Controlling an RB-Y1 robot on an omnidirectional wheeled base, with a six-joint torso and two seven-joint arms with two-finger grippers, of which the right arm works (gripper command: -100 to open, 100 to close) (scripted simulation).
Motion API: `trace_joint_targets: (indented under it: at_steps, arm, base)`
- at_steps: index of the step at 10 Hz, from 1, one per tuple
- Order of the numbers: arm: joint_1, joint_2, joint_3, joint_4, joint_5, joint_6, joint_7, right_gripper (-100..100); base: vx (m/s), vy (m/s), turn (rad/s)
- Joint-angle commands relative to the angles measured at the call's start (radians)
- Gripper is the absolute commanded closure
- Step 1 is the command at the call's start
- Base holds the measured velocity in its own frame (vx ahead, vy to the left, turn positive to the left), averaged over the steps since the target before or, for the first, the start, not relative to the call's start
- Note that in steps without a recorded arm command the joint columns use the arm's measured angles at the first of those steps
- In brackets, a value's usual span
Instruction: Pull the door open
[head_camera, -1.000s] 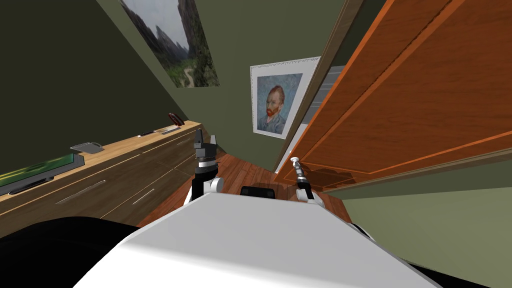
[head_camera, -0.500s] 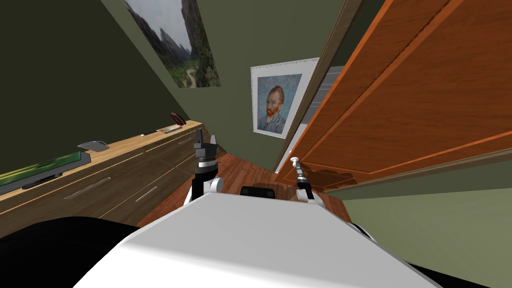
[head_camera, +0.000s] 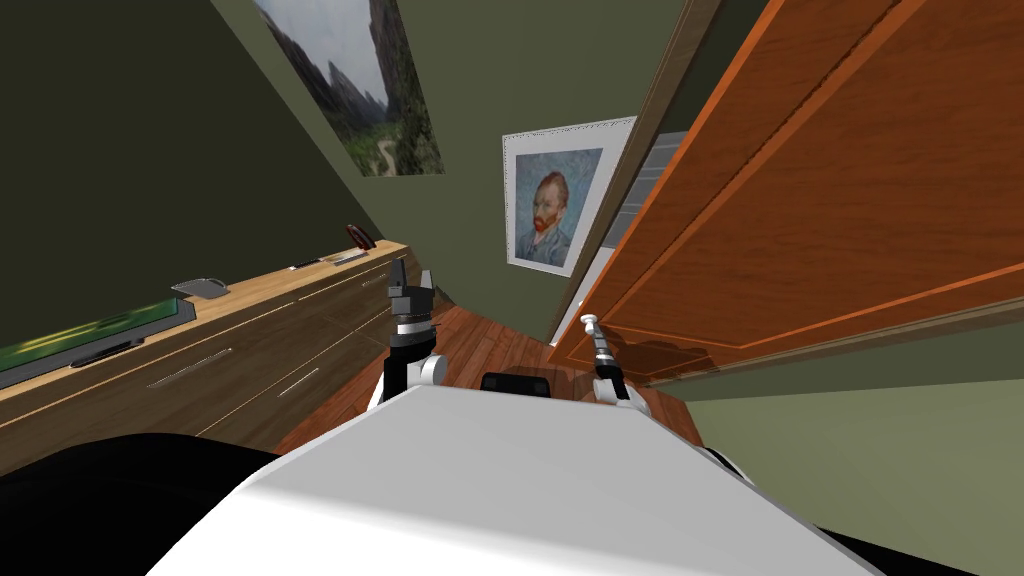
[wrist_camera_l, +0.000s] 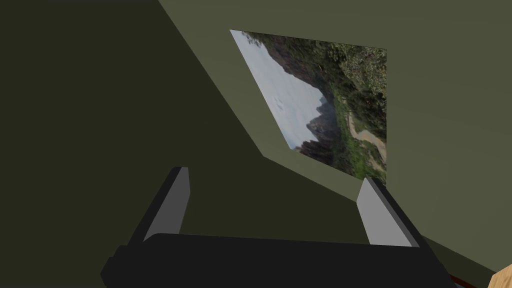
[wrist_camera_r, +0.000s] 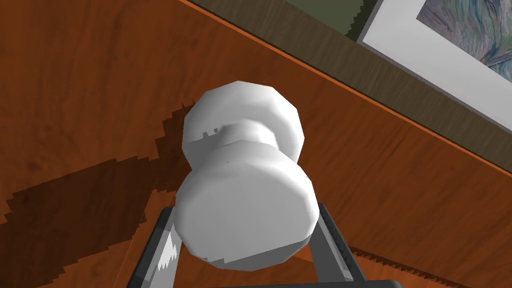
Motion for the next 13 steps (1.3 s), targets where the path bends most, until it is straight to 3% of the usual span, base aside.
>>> trace_joint_targets:
  at_steps: [1, 8, 9, 13]
  arm:
    - [0.002, 0.006, 0.008, -0.006, -0.002, 0.004, -0.032, 100]
    - [0.008, -0.001, 0.029, -0.013, -0.031, 0.004, -0.196, 100]
    - [0.008, -0.001, 0.029, -0.013, -0.031, 0.004, -0.198, 100]
    - [0.013, -0.007, 0.044, -0.019, -0.054, 0.004, -0.313, 100]
  base:
    - [-0.021, -0.012, 0.012]
    - [-0.022, -0.010, 0.024]
    - [-0.025, -0.011, 0.017]
    - [-0.030, -0.013, 0.034]
